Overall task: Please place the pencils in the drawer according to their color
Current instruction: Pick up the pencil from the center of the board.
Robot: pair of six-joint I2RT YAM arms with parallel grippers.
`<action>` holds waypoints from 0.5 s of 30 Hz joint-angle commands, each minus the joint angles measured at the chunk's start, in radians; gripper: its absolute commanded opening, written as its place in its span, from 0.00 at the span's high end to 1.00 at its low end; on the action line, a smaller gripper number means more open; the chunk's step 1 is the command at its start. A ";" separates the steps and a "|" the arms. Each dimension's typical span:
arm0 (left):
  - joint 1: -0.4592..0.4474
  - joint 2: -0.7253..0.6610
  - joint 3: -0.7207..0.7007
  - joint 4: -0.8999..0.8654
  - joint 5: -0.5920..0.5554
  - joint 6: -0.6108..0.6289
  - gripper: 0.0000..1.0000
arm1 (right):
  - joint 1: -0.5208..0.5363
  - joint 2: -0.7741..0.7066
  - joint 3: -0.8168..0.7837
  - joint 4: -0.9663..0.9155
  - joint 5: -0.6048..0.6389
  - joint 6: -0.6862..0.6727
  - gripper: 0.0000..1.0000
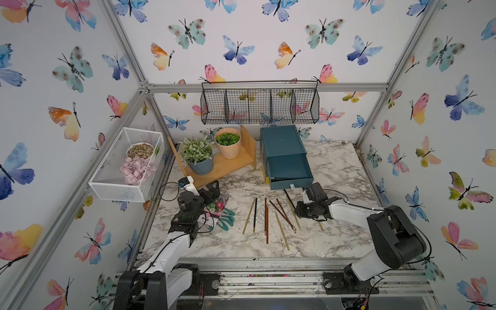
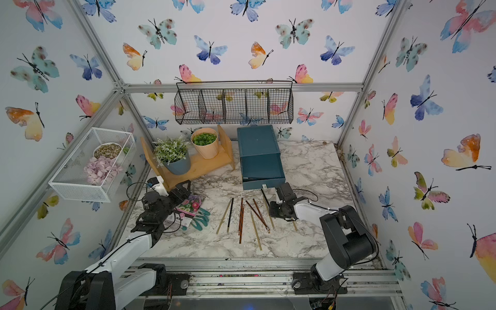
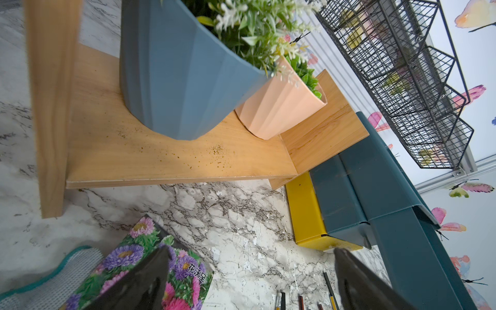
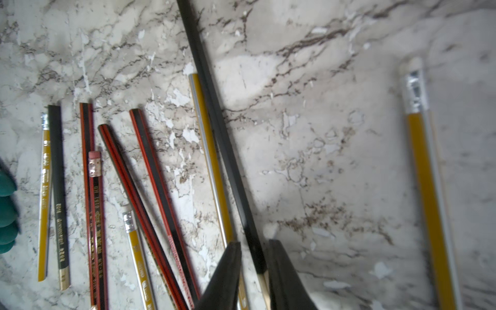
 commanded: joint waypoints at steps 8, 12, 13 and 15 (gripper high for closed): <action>-0.006 -0.005 0.019 -0.003 0.013 0.011 0.02 | 0.114 0.103 -0.019 -0.312 0.259 0.138 0.88; -0.007 -0.003 0.019 -0.004 0.010 0.012 0.02 | 0.126 0.072 -0.057 -0.321 0.252 0.167 0.91; -0.006 -0.002 0.020 -0.003 0.011 0.012 0.02 | 0.126 0.060 -0.063 -0.327 0.249 0.170 0.91; -0.006 0.002 0.023 -0.005 0.013 0.012 0.02 | 0.129 0.035 -0.060 -0.359 0.247 0.172 0.91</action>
